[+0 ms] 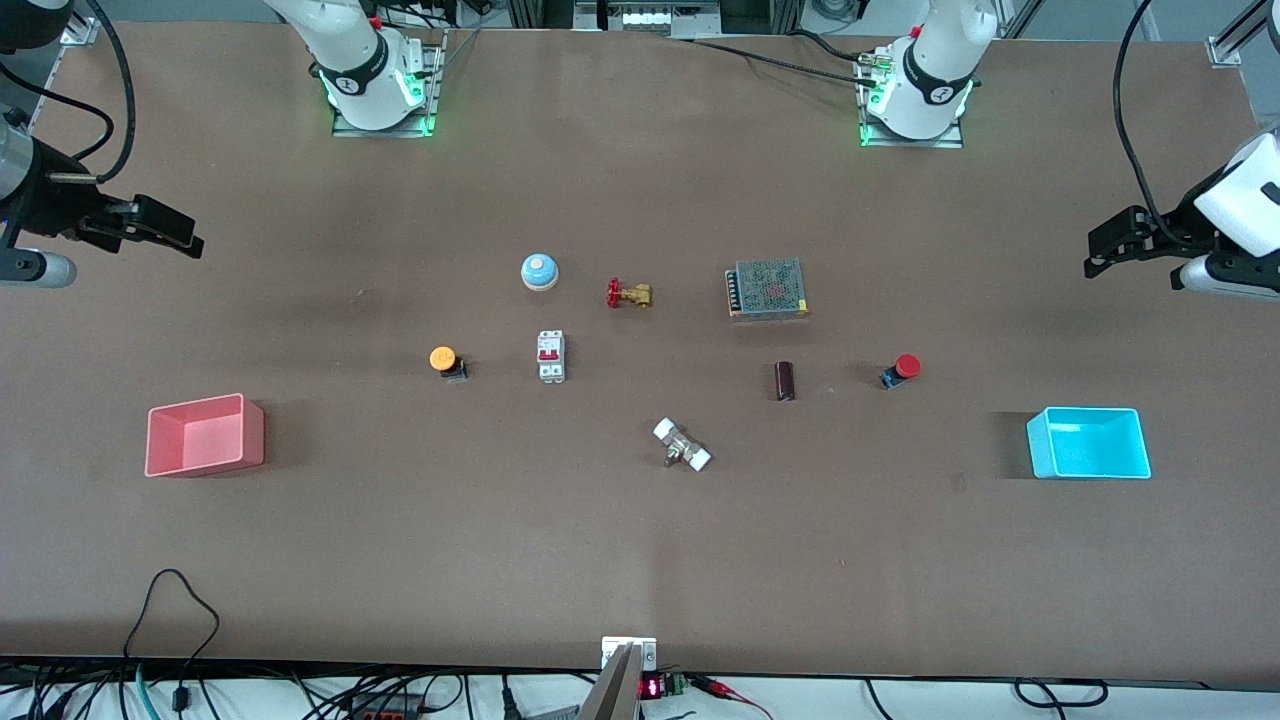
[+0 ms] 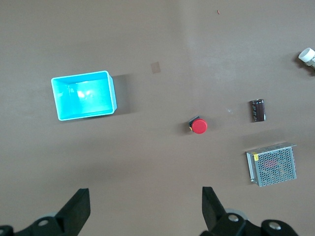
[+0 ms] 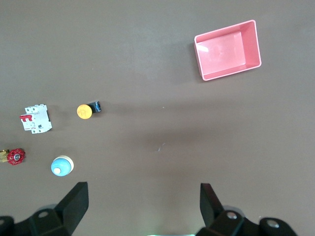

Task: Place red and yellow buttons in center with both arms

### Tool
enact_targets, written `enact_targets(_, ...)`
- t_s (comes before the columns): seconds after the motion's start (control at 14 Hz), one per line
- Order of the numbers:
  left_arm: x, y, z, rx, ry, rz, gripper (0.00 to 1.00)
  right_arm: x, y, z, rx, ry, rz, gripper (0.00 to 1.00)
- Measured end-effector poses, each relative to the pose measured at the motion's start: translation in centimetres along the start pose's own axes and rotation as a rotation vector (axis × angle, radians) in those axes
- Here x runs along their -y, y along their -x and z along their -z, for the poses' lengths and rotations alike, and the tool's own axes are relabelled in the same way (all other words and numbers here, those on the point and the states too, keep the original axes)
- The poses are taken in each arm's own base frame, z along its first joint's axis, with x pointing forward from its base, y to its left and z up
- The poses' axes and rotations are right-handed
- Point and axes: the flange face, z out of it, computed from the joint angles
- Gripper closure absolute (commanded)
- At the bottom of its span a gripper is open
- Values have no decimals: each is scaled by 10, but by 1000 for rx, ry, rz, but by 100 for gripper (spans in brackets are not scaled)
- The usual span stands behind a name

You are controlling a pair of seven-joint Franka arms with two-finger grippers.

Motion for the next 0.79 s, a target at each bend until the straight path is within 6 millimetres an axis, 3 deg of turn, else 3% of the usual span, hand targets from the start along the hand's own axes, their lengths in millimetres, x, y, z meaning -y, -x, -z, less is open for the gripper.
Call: enact_targets(0.79, -1, 0, 0, 0, 0, -2, 0, 0, 0, 0, -4, 34, 5, 0)
